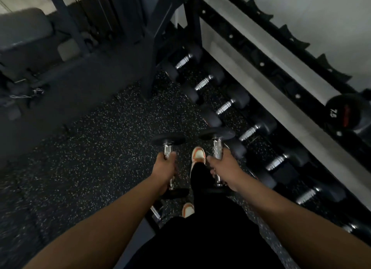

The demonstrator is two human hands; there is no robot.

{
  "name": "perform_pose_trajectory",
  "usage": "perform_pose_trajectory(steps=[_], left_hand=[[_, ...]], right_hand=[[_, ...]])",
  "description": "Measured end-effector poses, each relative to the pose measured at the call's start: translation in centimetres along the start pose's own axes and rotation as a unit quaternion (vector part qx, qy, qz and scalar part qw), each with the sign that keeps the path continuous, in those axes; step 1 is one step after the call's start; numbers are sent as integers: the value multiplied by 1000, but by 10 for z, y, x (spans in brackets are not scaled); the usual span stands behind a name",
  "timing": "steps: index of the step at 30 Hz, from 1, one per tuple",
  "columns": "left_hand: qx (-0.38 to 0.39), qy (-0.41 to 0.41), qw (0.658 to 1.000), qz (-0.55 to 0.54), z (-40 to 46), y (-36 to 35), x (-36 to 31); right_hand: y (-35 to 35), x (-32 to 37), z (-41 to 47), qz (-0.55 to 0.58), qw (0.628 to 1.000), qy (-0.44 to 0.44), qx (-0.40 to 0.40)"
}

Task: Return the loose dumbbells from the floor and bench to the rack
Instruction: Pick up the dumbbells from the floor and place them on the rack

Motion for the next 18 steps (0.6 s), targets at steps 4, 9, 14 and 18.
perform_pose_trajectory(steps=[4,9,14,18], left_hand=[[-9,12,1000,16,53,3,-50],[-14,22,1000,14,116,5,-121],[-18,20,999,21,177,5,-187],[-6,14,999,33,226,5,-240]], right_hand=[[-3,57,52,-2,1000,-2,17],[-4,130,118,-23,999,-9,32],[-4,202,162,-40,999,-16,27],[-1,251,196,-36,999,-4,9]])
Point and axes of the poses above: each hand's wrist, its own z-axis towards the middle knuckle, its own y-axis out of the back of the hand, x = y × z, the point moved 2 cm from there along z, towards the middle knuckle, and after that the axes turned 5 degrees about -y, right-handed, at the moved point
